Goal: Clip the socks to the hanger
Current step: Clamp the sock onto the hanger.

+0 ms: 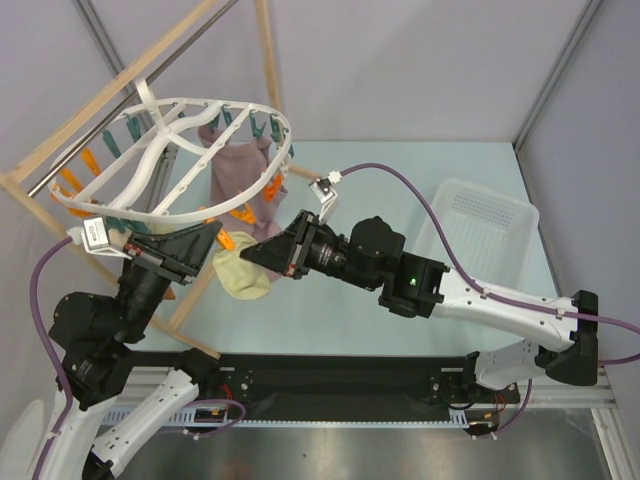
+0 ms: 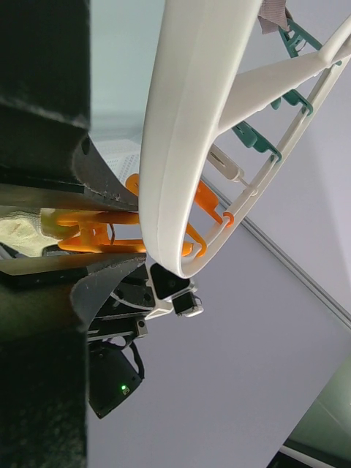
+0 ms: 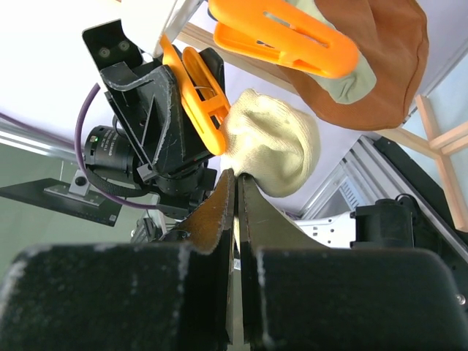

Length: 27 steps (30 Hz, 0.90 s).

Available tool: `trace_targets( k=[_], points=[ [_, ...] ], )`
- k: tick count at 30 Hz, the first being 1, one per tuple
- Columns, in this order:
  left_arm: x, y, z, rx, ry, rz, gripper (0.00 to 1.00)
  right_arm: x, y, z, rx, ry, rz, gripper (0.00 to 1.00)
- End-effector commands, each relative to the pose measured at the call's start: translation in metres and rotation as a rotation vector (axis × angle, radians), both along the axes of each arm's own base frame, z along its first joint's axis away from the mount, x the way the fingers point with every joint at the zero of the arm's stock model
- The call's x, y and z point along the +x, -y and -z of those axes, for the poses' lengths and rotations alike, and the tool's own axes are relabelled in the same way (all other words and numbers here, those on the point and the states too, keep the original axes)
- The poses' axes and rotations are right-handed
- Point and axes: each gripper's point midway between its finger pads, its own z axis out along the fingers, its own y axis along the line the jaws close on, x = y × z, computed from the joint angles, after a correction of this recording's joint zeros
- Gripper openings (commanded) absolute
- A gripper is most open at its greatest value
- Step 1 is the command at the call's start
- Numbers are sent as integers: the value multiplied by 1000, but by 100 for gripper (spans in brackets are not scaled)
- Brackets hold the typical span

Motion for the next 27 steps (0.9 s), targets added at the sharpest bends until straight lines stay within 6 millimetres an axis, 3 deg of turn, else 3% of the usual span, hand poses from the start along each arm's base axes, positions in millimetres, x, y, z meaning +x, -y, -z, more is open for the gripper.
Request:
trace_targets(
  k=[1,22,27],
  points=[
    [0,0,-7,-9,26,2,0,-3,2,-37,99,32,-14,0],
    [-4,-6,-8,-19,31,-16,1,-2,1,-51,141,65,-21,0],
    [-4,-7,-5,-20,20,-20,14,2,-6,-49,134,67,-17,0]
  ],
)
